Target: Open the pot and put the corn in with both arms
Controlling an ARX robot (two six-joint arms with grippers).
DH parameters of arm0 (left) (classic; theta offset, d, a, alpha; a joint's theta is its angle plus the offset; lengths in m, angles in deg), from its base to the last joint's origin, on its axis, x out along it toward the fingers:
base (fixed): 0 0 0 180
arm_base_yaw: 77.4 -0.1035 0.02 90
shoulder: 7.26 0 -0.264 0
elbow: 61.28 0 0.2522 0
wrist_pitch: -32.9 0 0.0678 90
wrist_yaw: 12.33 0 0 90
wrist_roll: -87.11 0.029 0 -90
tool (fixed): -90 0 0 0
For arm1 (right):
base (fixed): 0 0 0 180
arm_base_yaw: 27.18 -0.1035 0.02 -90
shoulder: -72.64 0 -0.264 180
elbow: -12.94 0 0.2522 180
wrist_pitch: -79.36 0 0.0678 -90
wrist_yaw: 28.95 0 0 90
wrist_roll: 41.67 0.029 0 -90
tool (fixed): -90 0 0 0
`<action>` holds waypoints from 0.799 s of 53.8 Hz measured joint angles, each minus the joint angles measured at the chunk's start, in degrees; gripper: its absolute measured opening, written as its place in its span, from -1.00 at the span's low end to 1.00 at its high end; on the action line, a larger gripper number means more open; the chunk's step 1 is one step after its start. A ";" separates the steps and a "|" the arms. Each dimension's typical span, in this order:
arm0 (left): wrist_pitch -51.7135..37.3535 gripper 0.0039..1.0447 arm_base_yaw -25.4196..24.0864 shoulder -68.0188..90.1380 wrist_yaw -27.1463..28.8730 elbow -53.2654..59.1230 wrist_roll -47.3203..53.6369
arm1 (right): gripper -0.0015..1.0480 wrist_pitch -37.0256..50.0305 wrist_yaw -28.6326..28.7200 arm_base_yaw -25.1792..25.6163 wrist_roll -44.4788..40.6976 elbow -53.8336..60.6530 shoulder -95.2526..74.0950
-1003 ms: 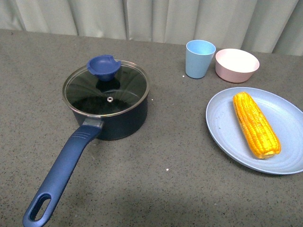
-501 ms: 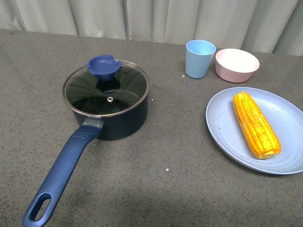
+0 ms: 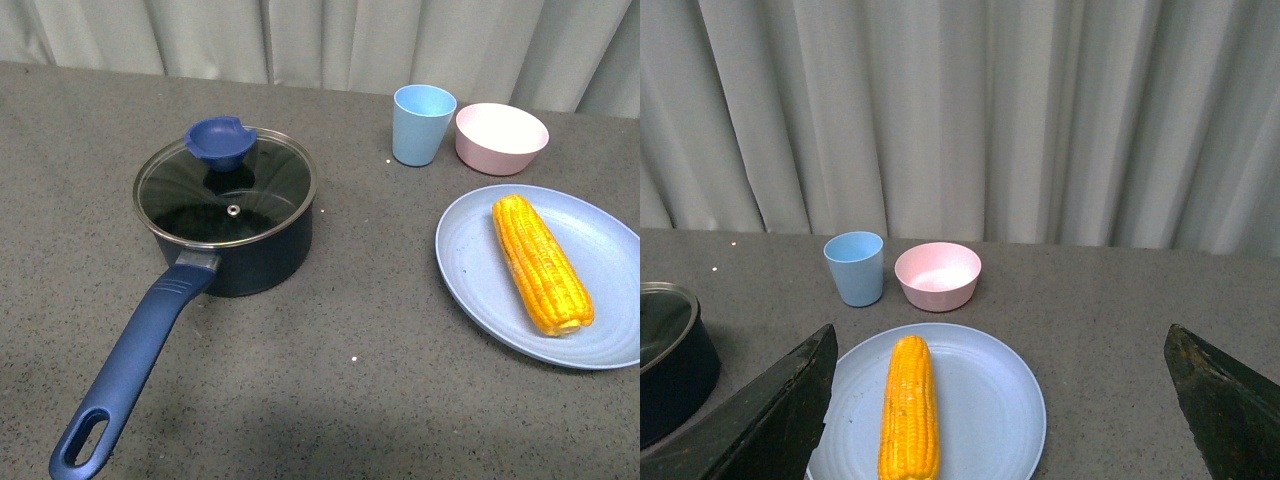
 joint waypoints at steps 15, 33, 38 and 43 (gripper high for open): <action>-23.30 0.88 4.52 40.96 -4.09 -14.75 -4.17 | 0.82 0.00 0.00 0.00 0.00 0.00 0.00; -26.08 0.88 7.67 59.25 -5.16 -27.80 -0.28 | 0.82 0.00 0.00 0.00 0.00 0.00 0.00; -26.03 0.88 8.72 62.01 -7.21 -30.25 0.15 | 0.82 0.00 0.00 0.00 0.00 0.00 0.00; -25.75 0.88 10.54 63.89 -9.27 -33.09 0.50 | 0.82 0.00 0.00 0.00 0.00 0.00 0.00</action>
